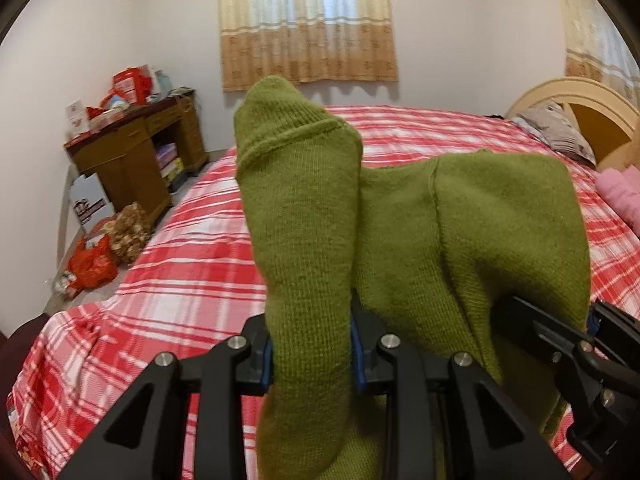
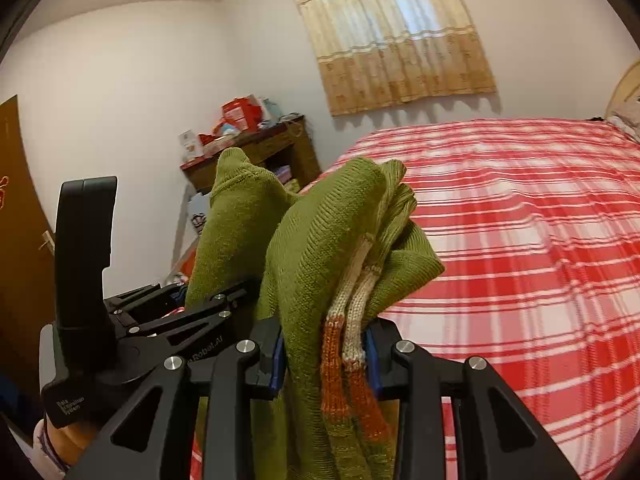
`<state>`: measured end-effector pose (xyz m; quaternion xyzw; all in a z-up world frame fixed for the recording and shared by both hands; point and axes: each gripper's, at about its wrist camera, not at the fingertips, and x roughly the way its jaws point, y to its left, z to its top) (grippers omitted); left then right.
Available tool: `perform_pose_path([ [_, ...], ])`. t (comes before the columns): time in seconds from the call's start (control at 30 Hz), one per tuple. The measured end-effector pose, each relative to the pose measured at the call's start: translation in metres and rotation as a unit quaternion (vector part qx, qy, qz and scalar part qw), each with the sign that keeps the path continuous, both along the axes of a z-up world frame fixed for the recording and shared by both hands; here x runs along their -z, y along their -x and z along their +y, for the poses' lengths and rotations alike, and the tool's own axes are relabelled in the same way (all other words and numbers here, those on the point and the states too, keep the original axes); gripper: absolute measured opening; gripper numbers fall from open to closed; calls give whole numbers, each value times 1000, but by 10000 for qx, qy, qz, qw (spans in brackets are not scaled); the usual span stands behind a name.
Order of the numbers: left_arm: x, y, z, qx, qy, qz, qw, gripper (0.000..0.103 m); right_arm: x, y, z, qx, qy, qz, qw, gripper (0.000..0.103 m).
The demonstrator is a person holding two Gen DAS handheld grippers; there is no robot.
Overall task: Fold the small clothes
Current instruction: 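Lift the folded sweater off the bed with both grippers holding its sides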
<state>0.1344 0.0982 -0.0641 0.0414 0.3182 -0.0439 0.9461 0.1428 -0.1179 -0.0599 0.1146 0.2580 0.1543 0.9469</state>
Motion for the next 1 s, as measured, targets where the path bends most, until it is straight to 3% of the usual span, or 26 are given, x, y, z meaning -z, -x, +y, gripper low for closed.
perform_pose_path([
  [0.53,3,6,100,-1023,121,-64,9947,30,-2,-29,109,-931,-45,-39,9956,32],
  [1.0,12,-13,169,-1647,-9,6,9863,30,16,-70,183,-1484,-270,108,9885,32],
])
